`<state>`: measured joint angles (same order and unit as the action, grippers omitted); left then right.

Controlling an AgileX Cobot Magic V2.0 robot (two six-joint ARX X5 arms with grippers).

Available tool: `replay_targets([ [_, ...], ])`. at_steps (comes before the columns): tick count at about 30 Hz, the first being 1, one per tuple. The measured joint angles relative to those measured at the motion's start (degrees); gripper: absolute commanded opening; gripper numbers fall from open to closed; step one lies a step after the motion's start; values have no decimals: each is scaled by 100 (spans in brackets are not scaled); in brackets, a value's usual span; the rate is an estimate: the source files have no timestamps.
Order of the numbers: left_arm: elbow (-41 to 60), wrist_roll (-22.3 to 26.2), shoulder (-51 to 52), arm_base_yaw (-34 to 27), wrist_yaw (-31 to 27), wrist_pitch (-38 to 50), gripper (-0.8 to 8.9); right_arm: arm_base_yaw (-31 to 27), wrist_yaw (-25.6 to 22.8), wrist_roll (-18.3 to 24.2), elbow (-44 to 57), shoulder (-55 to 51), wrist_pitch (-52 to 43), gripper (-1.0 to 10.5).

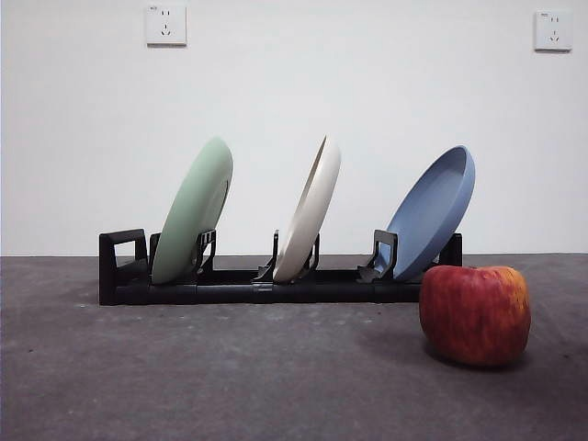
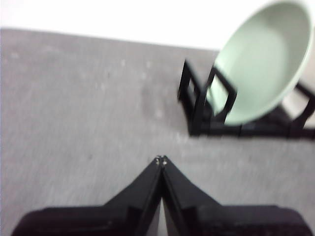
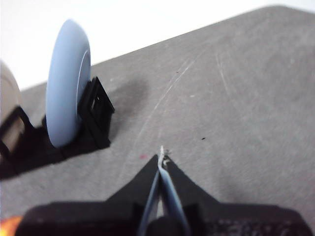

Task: Take the green plate from the plate rack,put the plate on the table,take the apple from the table,put the apple in the plate

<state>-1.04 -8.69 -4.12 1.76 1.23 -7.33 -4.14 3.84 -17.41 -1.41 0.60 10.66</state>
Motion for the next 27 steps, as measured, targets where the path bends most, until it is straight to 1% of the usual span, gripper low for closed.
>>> replay_targets([
  [2,0,-164,0,0,39,164,-4,0,13,-330,0,0,-20,-1],
  [4,-50,-485,0,0,273,179,-6,0,214,-664,-9,0,-74,-9],
  [7,-374,-791,-116,0,787,-55,-6,0,688,-903,-258,101,-33,-9],
  [9,-745,-866,-293,-2,1128,-197,-6,0,929,-968,-623,295,-42,-9],
  [12,-1438,-894,-699,-2,1519,-501,-6,0,1193,-960,-1333,774,-105,-9],
  [14,-1904,-894,-1058,-2,1744,-717,-6,0,1403,-861,-1838,1196,-129,-9],
  [17,-2643,-894,-1674,-2,2081,-1056,-6,0,1937,-732,-2640,1904,-125,-9],
  [20,-3449,-861,-2326,-2,2413,-1453,-6,0,2715,-691,-3458,2627,-85,-8],
  [22,-4046,-750,-2806,-2,2649,-1884,-6,0,3252,-675,-4024,3112,140,-8],
  [24,-4625,-570,-3272,2,2756,-2391,-6,0,3665,-671,-4520,3536,496,-8],
  [27,-5574,-195,-3989,66,2767,-3252,-6,20,4039,-649,-5235,4190,1207,-8],
])
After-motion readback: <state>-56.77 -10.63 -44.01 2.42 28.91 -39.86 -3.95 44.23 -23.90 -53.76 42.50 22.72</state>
